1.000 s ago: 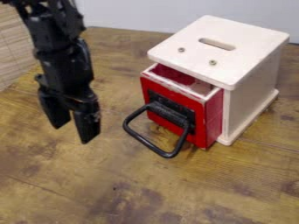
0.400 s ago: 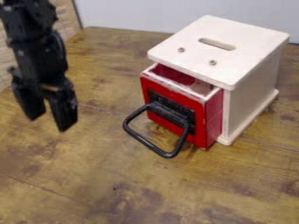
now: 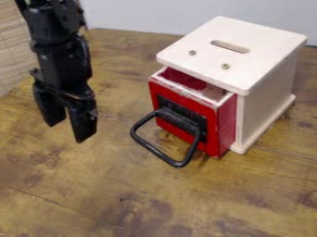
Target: Close the drawer
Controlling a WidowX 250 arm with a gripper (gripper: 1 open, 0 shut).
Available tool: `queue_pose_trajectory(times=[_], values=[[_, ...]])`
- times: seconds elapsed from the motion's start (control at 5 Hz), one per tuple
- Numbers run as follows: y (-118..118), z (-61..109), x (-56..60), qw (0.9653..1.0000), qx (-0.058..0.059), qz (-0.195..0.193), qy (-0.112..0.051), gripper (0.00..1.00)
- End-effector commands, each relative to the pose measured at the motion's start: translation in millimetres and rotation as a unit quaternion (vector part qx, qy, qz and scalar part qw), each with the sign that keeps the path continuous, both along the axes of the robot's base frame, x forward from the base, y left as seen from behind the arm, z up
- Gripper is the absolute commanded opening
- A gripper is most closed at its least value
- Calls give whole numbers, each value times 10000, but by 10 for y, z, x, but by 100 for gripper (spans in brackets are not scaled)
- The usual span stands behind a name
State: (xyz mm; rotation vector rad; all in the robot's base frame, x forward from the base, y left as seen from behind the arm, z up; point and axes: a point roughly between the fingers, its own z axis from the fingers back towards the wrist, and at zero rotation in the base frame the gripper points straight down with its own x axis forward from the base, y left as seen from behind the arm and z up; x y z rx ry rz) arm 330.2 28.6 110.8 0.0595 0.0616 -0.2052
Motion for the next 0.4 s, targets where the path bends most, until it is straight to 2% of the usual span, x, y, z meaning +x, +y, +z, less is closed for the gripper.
queue_pose_trajectory(times=[0.0,0.2], values=[[-14,149,26,9996,1,56,-288,100],[-61,230,71,9993,-70,228,-278,100]])
